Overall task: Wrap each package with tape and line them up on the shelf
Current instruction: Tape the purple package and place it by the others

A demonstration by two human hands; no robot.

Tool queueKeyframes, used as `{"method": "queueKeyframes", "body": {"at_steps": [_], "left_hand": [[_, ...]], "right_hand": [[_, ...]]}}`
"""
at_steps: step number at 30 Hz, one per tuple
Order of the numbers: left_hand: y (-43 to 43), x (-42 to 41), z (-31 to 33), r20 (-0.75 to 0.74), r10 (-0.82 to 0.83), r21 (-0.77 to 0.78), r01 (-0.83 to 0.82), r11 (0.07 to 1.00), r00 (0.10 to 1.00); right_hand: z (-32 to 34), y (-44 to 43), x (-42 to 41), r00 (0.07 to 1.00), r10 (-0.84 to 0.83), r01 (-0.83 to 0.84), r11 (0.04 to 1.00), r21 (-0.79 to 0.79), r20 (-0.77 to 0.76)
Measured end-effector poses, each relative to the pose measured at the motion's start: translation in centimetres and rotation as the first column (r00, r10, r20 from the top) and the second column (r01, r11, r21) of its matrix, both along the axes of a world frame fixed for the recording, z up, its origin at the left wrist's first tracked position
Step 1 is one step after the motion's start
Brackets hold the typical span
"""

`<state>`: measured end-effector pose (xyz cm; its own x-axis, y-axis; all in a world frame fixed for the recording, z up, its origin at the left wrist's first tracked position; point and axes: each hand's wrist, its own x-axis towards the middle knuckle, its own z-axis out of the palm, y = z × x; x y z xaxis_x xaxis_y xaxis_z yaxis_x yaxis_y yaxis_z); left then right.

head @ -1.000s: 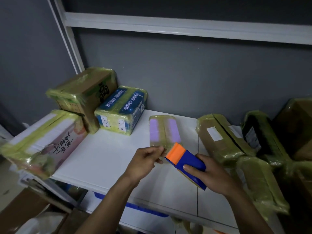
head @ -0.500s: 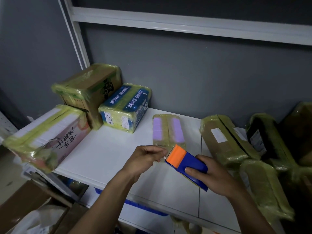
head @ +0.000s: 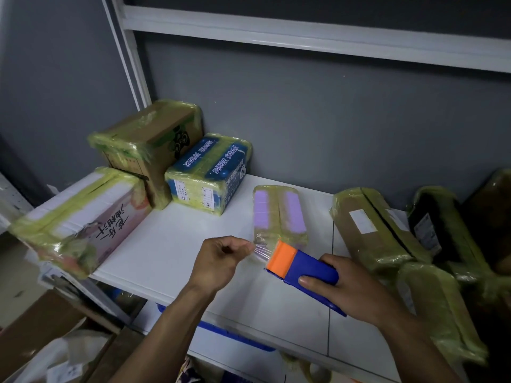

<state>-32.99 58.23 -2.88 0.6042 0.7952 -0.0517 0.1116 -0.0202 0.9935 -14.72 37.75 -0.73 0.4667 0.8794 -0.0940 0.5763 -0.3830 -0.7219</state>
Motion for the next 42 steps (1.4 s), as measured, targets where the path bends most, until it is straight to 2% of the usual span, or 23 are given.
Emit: {"method": "queueKeyframes", "body": {"at_steps": [7,14,18,24,31,37,42], "left_hand": [[0.6,-1.4,-1.8,0.014,0.081,0.01,-0.081,0.997,0.997],[1.2,-0.5,-2.5,-0.01,0.103,-0.002,-0.103,0.995,0.995],[2.1,0.5,-2.3,0.016,0.112,-0.062,-0.11,0.992,0.994],[2.9,1.1,-3.3,0.017,0.184,-0.24,-0.175,0.955,0.983],[3.1,2.2,-5.4,0.009,0.249,-0.31,-0.234,0.921,0.968],[3.3,3.7,-6.5,0.031,0.27,-0.32,-0.246,0.915,0.962],[2.8,4.9,-7.4,0.035,0.205,-0.303,-0.185,0.935,0.978]], "right_hand": [[-0.1,0.0,0.4,0.997,0.002,0.004,0.996,-0.092,0.071],[1.6,1.9,-0.2,0.98,-0.054,0.068,0.995,-0.066,0.192],[3.5,3.4,-0.2,0.919,-0.095,0.135,0.988,-0.078,0.382],[5.9,6.5,-0.7,0.876,-0.036,0.179,0.95,-0.256,0.481],[7.7,9.8,-1.6,0.79,0.036,0.256,0.887,-0.383,0.612],[7.2,11.1,-1.3,0.789,0.063,0.271,0.857,-0.437,0.612],[7.0,11.7,-0.7,0.82,0.077,0.248,0.846,-0.473,0.567]]}}
